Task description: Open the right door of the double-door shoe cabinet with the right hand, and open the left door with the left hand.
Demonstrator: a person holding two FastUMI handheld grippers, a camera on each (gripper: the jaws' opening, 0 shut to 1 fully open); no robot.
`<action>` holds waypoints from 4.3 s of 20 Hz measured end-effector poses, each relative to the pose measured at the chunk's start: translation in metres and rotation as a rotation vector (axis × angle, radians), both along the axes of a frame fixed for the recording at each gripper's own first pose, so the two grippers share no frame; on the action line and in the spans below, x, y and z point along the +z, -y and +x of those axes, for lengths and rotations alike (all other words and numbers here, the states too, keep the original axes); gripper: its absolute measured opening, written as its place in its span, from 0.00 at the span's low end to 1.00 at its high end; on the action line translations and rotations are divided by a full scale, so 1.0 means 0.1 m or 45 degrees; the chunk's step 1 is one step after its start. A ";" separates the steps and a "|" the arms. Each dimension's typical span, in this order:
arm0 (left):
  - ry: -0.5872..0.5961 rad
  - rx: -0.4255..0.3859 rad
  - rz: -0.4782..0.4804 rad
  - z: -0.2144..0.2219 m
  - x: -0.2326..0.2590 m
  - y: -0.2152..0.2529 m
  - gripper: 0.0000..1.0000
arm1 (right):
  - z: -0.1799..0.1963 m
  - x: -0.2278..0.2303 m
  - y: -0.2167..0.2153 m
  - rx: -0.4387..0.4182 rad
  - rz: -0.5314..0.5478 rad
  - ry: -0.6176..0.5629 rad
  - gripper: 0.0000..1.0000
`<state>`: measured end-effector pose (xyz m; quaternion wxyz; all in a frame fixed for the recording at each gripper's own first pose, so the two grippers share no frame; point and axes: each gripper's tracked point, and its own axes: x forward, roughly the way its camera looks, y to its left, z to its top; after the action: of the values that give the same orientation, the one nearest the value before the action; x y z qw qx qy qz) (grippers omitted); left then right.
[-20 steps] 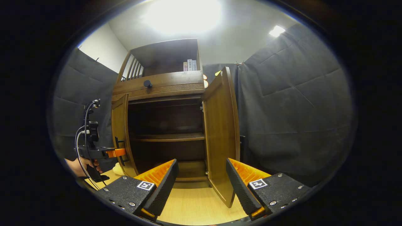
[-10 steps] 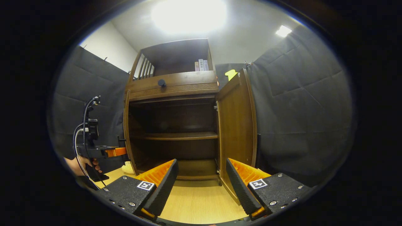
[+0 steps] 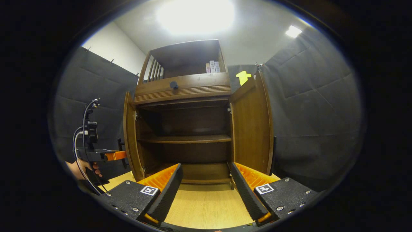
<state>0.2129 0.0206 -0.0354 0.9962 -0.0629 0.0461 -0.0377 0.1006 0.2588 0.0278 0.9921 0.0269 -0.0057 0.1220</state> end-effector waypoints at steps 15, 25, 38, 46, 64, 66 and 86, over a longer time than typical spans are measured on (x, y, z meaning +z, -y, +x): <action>0.042 0.248 0.099 -0.26 0.54 -0.18 0.20 | -0.07 0.07 -0.37 0.084 -0.008 0.035 0.94; 0.064 0.379 0.161 -0.29 0.46 -0.26 0.16 | -0.07 0.02 -0.44 0.086 -0.019 -0.001 0.94; 0.190 0.208 0.101 -0.86 1.27 0.27 0.13 | -0.09 0.09 -0.47 0.103 -0.016 -0.018 0.94; 0.220 -0.059 0.084 -1.16 1.54 1.38 0.20 | -0.16 0.18 -0.17 0.003 0.029 -0.013 0.94; 0.211 -0.140 0.118 -1.53 1.46 1.82 0.20 | -0.51 0.04 0.19 -0.090 0.034 -0.027 0.94; 0.220 -0.142 0.123 -1.53 1.47 1.83 0.25 | -0.50 0.05 0.21 -0.097 0.031 -0.021 0.94; 0.206 -0.063 0.128 -1.59 1.44 1.71 0.96 | -0.44 0.05 0.17 -0.084 0.029 -0.037 0.94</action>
<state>0.0535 -0.1504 0.1088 0.9974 -0.0084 -0.0313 -0.0648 0.0570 0.2413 0.0326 0.9952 0.0397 0.0064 0.0889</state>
